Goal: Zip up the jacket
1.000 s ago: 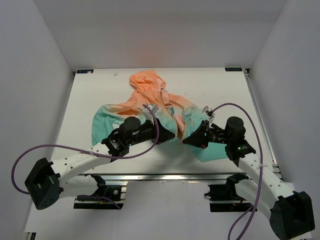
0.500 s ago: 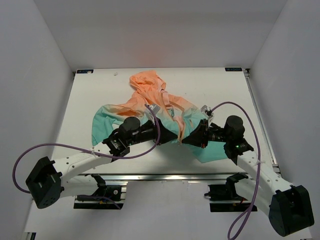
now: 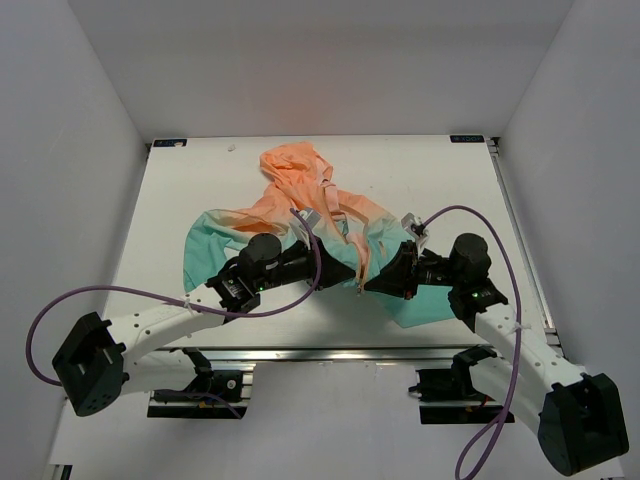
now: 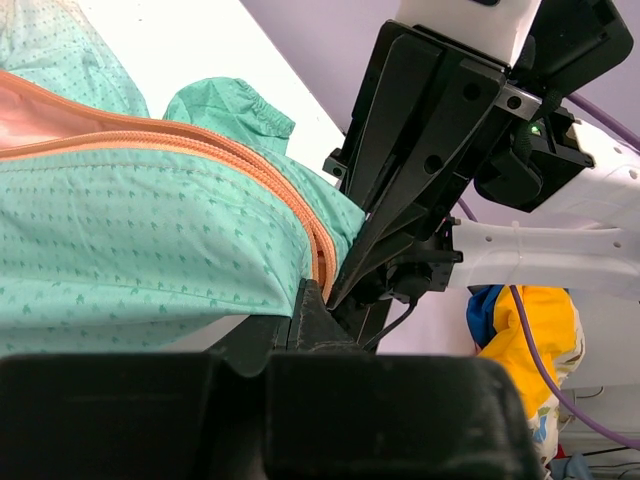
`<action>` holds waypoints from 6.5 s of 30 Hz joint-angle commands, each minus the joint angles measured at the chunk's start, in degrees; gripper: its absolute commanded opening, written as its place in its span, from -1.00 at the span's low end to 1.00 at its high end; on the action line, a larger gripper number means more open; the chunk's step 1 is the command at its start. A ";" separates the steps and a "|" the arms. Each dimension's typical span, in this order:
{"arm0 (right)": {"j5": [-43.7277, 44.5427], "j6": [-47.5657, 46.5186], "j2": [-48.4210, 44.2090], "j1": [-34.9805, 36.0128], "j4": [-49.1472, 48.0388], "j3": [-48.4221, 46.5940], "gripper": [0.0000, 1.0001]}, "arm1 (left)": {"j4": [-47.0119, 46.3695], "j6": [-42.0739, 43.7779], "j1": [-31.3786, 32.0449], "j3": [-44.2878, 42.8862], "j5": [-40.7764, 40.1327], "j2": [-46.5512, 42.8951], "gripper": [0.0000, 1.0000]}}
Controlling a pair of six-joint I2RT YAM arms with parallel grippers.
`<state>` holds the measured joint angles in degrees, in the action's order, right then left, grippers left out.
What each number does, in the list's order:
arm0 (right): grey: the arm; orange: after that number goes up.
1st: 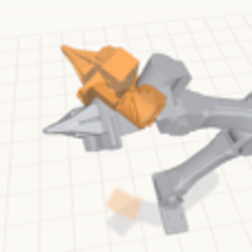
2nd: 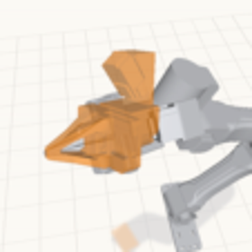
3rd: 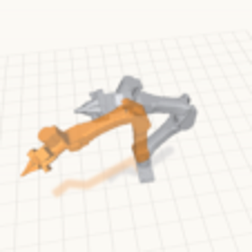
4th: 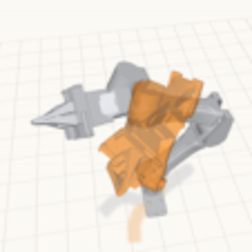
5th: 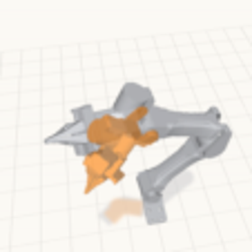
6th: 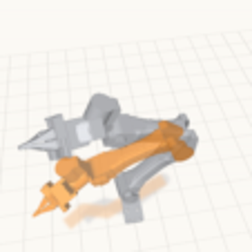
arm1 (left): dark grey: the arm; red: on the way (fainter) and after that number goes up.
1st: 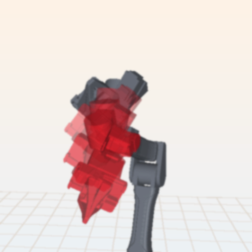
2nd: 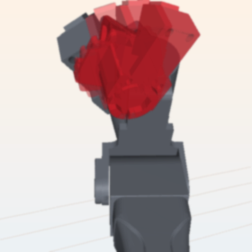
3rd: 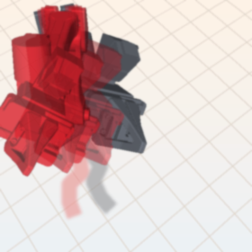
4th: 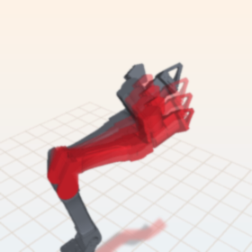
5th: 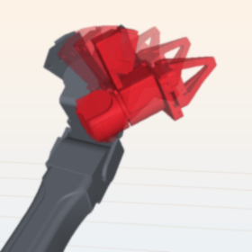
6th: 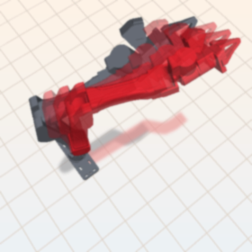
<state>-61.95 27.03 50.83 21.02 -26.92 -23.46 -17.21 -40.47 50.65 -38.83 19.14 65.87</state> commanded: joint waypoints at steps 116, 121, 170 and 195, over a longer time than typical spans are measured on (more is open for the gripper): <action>2.10 6.90 0.32 -0.62 -6.57 0.52 -1.00 | -5.90 -4.00 -0.29 2.18 0.99 -0.21 -1.00; 2.10 7.60 0.06 -0.71 -7.27 0.79 -1.00 | -5.64 -4.18 -0.21 2.27 0.38 -0.04 -1.00; 11.86 14.81 1.29 -1.59 -1.29 -7.65 -1.00 | 11.05 5.31 1.82 1.12 1.78 -1.53 -1.00; 6.23 13.84 0.94 0.16 -3.75 -0.44 -1.00 | -3.79 -3.21 1.73 6.22 3.36 -3.38 -0.04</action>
<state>-55.59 40.53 52.34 20.47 -25.89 -24.45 -16.75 -42.92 51.99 -33.19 20.08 63.83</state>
